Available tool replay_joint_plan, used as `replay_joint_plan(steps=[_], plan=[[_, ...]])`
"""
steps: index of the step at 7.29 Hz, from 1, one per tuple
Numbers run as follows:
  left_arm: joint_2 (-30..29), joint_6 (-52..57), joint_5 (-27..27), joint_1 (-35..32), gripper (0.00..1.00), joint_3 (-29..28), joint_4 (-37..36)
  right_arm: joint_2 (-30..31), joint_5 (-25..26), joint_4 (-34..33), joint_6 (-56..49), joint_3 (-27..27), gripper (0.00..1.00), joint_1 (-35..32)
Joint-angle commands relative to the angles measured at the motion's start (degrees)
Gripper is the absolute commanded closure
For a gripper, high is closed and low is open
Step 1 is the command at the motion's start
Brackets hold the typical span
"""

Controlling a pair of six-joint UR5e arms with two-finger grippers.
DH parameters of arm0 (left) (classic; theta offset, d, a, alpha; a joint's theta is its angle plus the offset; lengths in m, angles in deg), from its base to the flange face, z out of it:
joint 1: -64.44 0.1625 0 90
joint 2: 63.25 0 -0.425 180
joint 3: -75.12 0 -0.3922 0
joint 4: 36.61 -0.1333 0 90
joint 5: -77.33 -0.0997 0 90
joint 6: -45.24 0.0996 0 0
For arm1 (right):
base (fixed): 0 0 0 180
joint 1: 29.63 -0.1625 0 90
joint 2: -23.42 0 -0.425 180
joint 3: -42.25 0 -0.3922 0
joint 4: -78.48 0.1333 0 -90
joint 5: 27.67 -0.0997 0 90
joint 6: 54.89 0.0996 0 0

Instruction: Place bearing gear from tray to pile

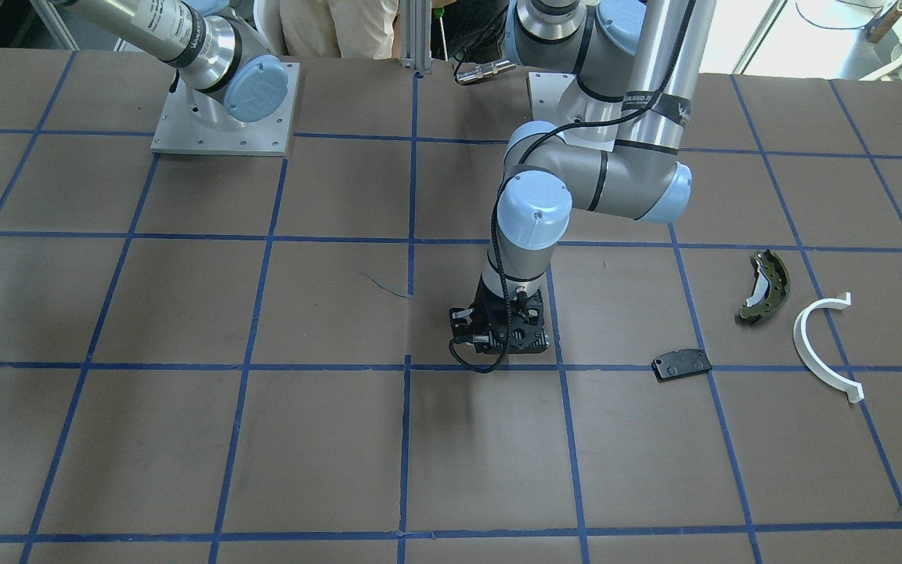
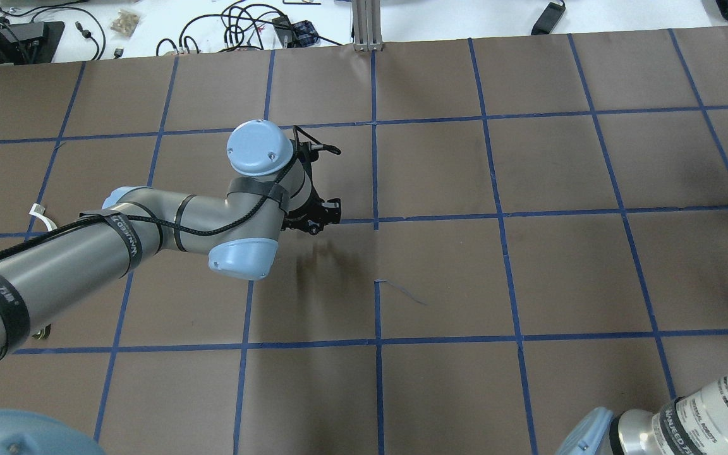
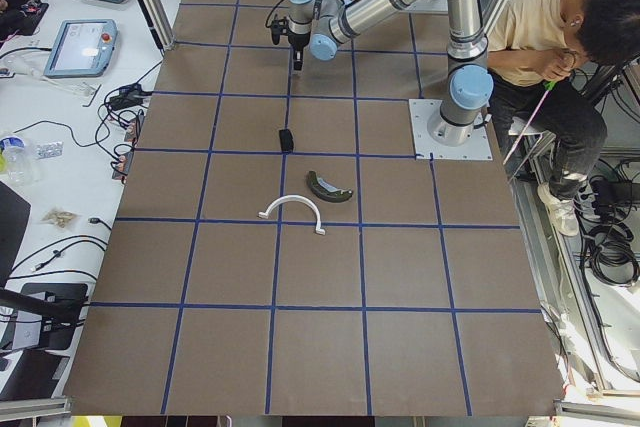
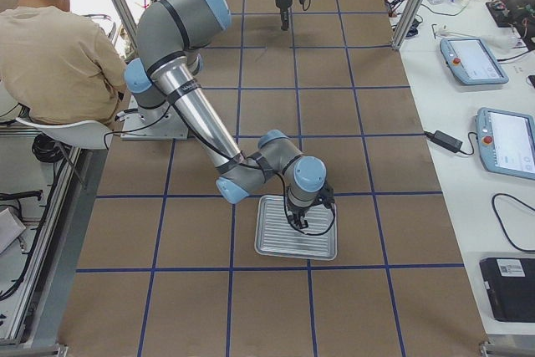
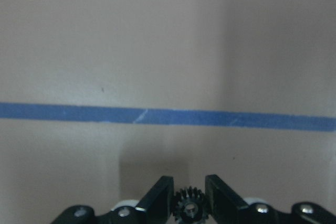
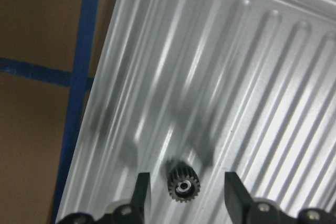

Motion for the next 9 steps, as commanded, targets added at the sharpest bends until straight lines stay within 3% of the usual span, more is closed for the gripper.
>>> replay_joint_plan(steps=[1, 2, 4, 5, 6, 8, 9], plan=[[2.58, 10.79, 0.70, 6.68, 0.98, 0.31, 4.51, -0.14, 0.00, -0.01, 0.05, 0.19, 0.43, 0.00], [3.46, 16.43, 0.26, 11.42, 0.98, 0.31, 7.85, -0.31, 0.00, -0.01, 0.22, 0.28, 0.43, 0.00], [5.92, 26.18, -6.04, 16.80, 0.98, 0.31, 13.22, -0.67, 0.18, -0.01, 0.23, 0.55, 0.44, 0.00], [6.80, 27.38, -7.81, 19.52, 0.98, 0.40, 16.11, -0.67, 0.26, -0.01, 0.23, 0.63, 0.50, 0.00], [6.72, 31.91, -8.09, 22.86, 0.98, 0.49, 17.45, -0.58, 0.26, -0.01, 0.23, 0.55, 0.61, 0.00], [6.98, 43.68, -8.09, 30.32, 0.98, 3.98, 16.59, -0.49, 0.35, -0.01, 0.23, 0.55, 0.98, 0.00], [6.90, 46.17, -8.01, 32.45, 0.98, 5.31, 16.32, -0.40, 0.44, 0.07, 0.23, 0.55, 1.00, 0.00]])
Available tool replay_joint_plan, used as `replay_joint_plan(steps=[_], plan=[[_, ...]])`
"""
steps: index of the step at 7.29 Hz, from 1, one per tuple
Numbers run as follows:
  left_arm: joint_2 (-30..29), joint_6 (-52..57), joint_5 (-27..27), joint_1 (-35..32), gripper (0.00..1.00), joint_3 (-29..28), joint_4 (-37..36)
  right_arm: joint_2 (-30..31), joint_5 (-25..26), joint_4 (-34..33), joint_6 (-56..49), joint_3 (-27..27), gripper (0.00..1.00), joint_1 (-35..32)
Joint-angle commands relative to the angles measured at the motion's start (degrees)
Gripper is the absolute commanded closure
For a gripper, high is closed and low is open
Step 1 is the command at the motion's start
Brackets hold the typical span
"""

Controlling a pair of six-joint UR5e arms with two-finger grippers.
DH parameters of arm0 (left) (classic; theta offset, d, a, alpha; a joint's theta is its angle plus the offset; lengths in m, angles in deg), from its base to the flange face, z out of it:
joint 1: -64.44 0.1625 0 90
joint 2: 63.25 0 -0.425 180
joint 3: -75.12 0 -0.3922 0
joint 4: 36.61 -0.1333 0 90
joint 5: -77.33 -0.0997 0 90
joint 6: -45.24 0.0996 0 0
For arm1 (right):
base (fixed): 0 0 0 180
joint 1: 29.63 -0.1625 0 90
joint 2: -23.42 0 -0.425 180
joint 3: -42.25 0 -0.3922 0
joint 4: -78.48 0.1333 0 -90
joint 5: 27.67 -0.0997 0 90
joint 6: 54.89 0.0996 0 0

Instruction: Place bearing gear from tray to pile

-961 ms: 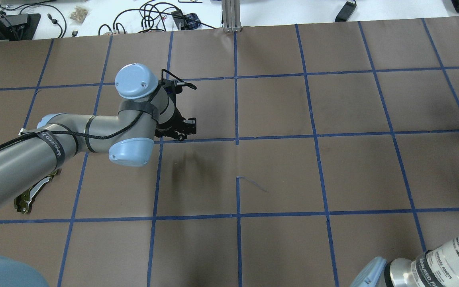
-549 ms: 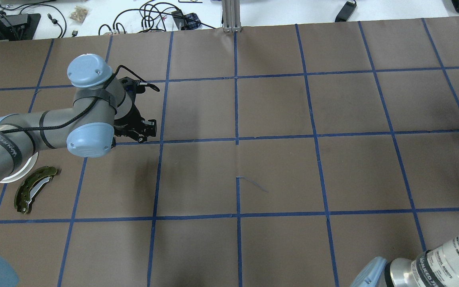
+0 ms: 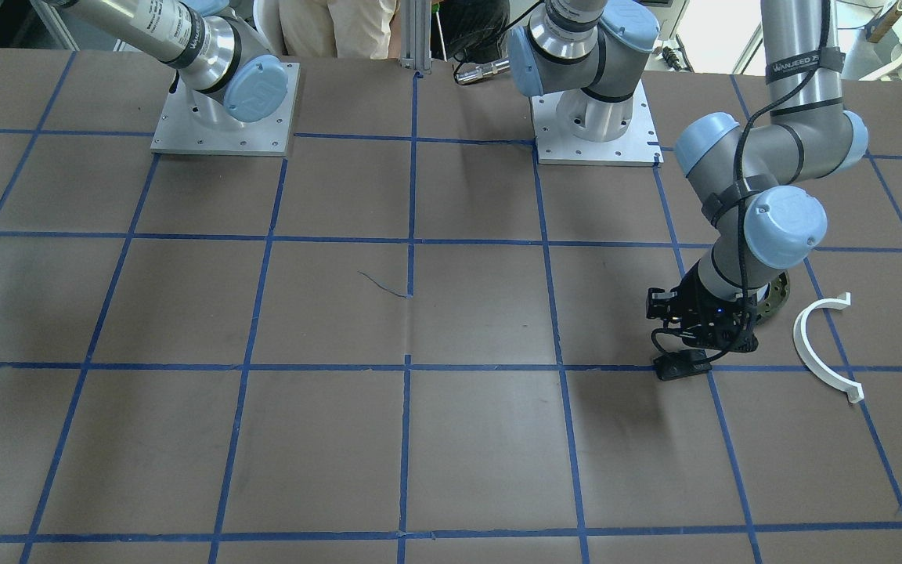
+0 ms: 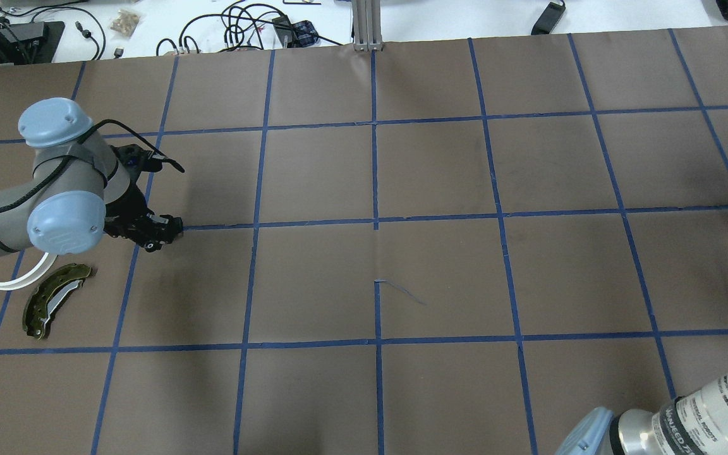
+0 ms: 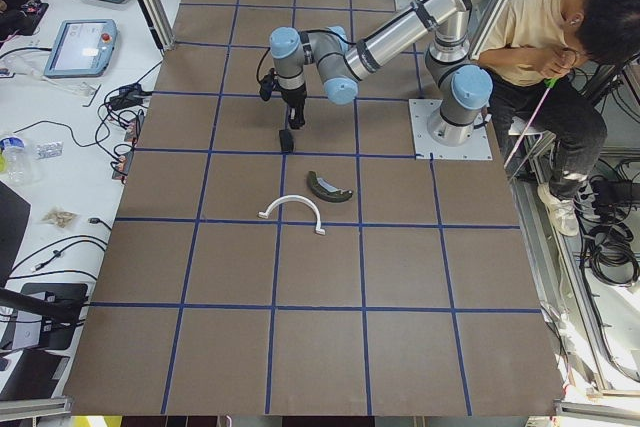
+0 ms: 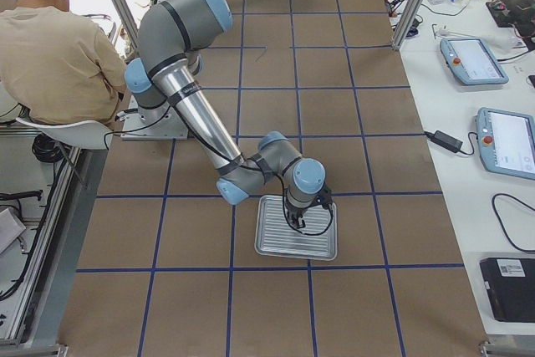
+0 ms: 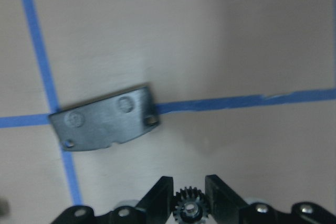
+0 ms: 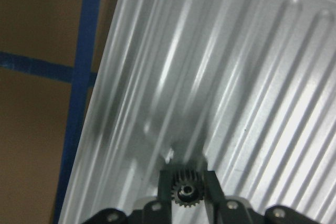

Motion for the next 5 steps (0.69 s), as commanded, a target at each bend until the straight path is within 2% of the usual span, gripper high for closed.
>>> replay_joint_plan(steps=[1, 2, 3, 4, 5], plan=[[0.06, 4.69, 0.01, 3.48, 0.87, 2.29, -0.48, 0.43, 0.60, 1.03, 0.00, -0.36, 1.00, 0.00], [0.06, 4.86, 0.18, 3.65, 0.37, 2.21, -0.48, 1.31, 0.78, 4.08, 0.09, -1.06, 1.00, 0.09], [0.23, 4.78, 0.53, 3.57, 0.00, 1.77, -0.48, 4.71, 0.43, 7.24, 2.44, -0.54, 1.00, -0.61], [0.41, 4.52, 0.54, 3.22, 0.00, 1.51, -0.31, 7.70, -0.27, 13.02, 7.42, -0.36, 1.00, -2.36], [0.84, 4.34, 0.54, 2.87, 0.00, 1.42, -0.13, 10.60, -0.36, 15.43, 11.56, -0.19, 1.00, -6.20]])
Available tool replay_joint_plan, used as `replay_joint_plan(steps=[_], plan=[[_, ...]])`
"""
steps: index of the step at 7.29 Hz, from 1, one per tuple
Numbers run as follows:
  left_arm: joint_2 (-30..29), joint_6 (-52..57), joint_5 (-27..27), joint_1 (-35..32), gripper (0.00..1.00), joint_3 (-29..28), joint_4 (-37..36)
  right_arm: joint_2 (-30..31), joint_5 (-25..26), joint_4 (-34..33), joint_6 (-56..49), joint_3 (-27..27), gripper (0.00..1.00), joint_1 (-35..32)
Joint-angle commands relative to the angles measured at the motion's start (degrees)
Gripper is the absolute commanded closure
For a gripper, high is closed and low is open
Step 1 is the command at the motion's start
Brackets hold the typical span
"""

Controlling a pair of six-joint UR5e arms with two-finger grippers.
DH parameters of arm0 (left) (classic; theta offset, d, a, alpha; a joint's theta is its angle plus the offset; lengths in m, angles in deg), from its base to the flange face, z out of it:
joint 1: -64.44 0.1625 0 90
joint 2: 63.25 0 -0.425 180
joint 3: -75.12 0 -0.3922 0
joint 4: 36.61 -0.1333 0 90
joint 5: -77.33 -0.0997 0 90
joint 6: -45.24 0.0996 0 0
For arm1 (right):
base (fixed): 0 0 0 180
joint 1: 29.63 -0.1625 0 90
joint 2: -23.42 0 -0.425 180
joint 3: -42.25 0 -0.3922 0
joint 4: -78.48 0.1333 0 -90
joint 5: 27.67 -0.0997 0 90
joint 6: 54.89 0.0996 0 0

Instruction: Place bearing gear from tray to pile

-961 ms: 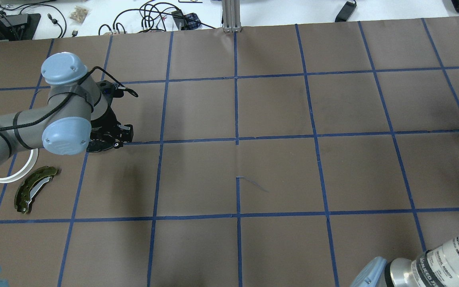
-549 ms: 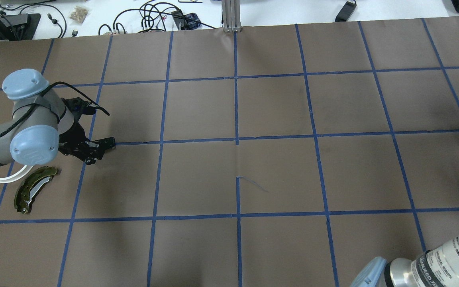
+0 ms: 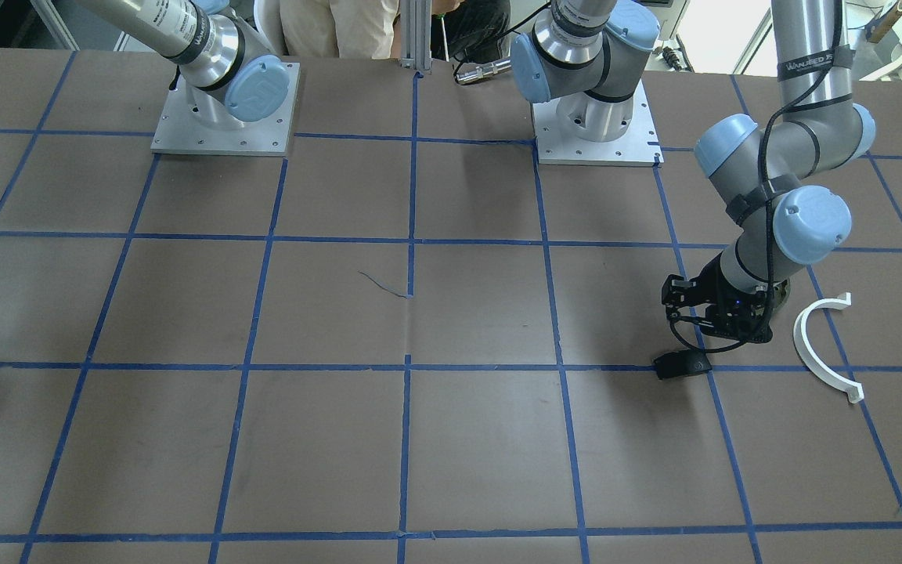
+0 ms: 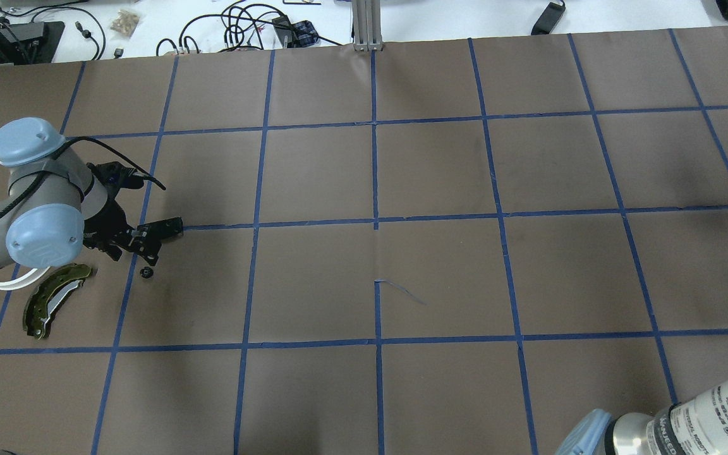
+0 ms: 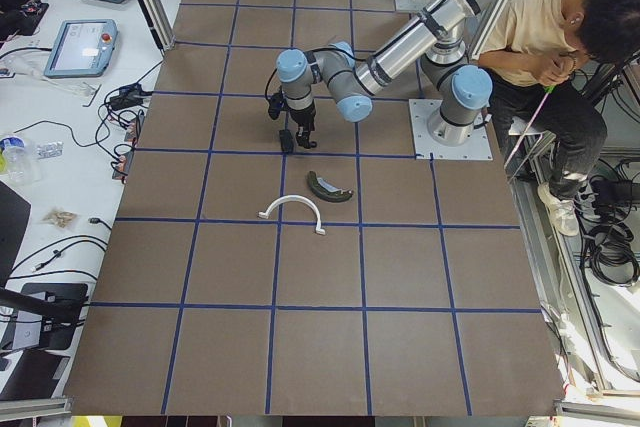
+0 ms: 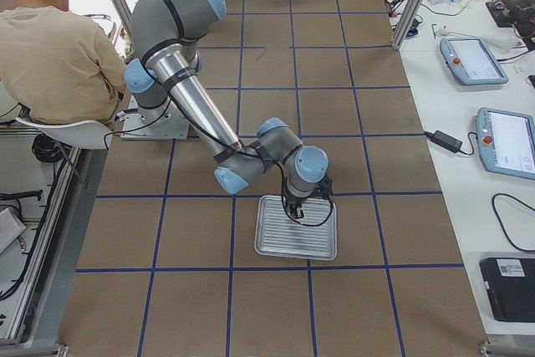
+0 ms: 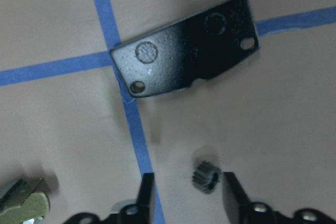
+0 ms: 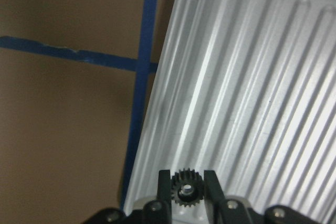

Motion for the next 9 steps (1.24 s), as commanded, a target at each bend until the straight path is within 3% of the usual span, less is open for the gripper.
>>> replay_joint_plan(steps=[1, 3, 4, 7, 9], plan=[[1.11, -1.43, 0.14, -0.63, 0.00, -0.20, 0.55, 6.74, -1.03, 8.38, 10.21, 0.48, 1.00, -7.73], [2.43, -2.67, 0.05, -2.38, 0.00, -0.64, 1.34, 13.32, -6.02, 15.96, 24.97, 2.32, 1.00, -16.96], [3.56, -3.98, 0.05, -3.78, 0.06, -2.03, 2.13, 16.14, -6.40, 16.07, 33.56, 4.16, 1.00, -21.96], [9.18, -12.66, 0.14, -8.60, 0.04, -16.49, 28.15, 20.47, -10.87, 12.06, 59.76, 11.98, 1.00, -39.18], [12.52, -17.08, 3.53, -15.19, 0.04, -20.84, 32.45, 19.69, -11.23, 6.01, 75.31, 14.27, 1.00, -50.61]])
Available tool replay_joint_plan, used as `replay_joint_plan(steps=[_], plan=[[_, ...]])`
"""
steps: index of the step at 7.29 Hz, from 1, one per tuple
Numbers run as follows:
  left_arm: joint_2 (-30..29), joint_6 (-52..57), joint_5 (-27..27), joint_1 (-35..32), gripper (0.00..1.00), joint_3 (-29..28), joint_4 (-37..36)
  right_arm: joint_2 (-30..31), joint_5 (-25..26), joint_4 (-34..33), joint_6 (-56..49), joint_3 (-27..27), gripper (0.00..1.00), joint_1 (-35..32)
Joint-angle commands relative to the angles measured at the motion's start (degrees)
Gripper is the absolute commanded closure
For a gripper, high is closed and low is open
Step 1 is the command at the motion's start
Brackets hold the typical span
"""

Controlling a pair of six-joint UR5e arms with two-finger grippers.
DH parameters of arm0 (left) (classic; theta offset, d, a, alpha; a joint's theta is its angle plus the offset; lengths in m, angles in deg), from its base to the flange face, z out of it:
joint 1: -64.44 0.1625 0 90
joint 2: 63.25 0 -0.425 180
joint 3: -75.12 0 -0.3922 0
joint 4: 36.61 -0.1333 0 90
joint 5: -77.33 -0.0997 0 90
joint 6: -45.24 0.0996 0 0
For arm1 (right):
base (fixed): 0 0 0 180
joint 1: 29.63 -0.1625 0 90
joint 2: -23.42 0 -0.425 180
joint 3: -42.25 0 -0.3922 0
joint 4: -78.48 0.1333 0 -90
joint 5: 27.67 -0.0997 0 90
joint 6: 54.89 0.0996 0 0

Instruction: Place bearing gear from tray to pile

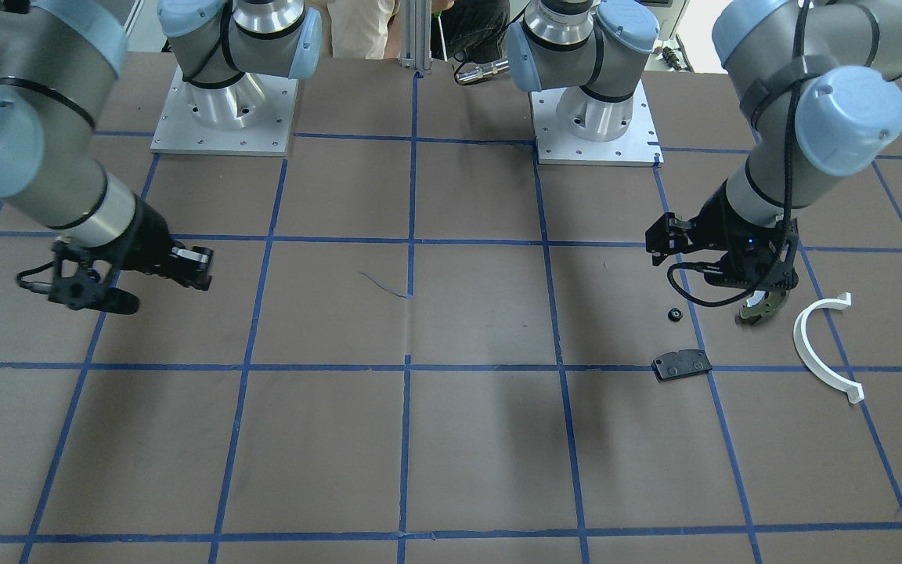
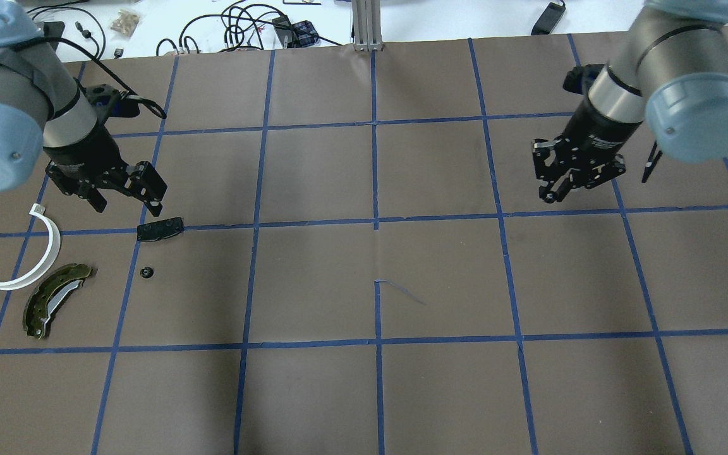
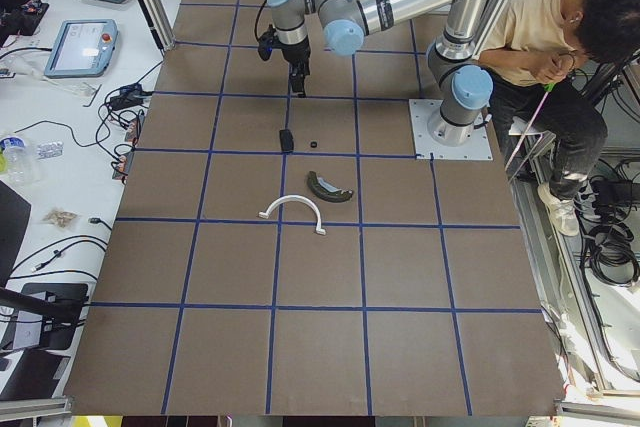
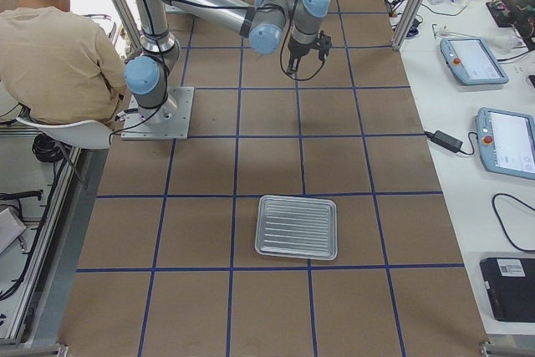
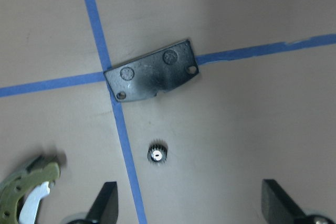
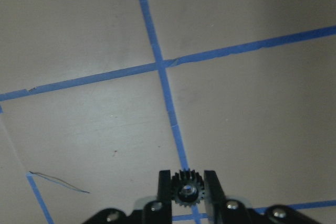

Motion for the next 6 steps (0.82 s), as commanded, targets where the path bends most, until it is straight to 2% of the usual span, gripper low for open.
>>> replay_joint_plan(steps=[1, 2, 3, 4, 6], plan=[[4.17, -3.12, 3.81, -6.21, 0.04, -2.93, 2.97, -2.20, -1.98, -10.14, 16.87, 3.96, 1.00, -12.33], [6.37, -5.74, 3.56, -8.06, 0.02, -2.93, 3.06, -3.52, -2.17, -17.24, 19.47, 6.94, 1.00, -16.12], [8.04, -7.24, 3.47, -8.86, 0.00, -3.02, 3.06, -5.19, -2.26, -21.14, 21.67, 8.36, 1.00, -18.59], [8.84, -7.87, 3.39, -9.05, 0.00, -2.41, 4.19, -6.95, -3.65, -23.27, 24.30, 8.38, 1.00, -20.62], [8.16, -13.40, 3.21, -9.92, 0.00, -5.46, 8.31, -11.25, -5.95, -31.08, 30.63, 8.29, 1.00, -23.70]])
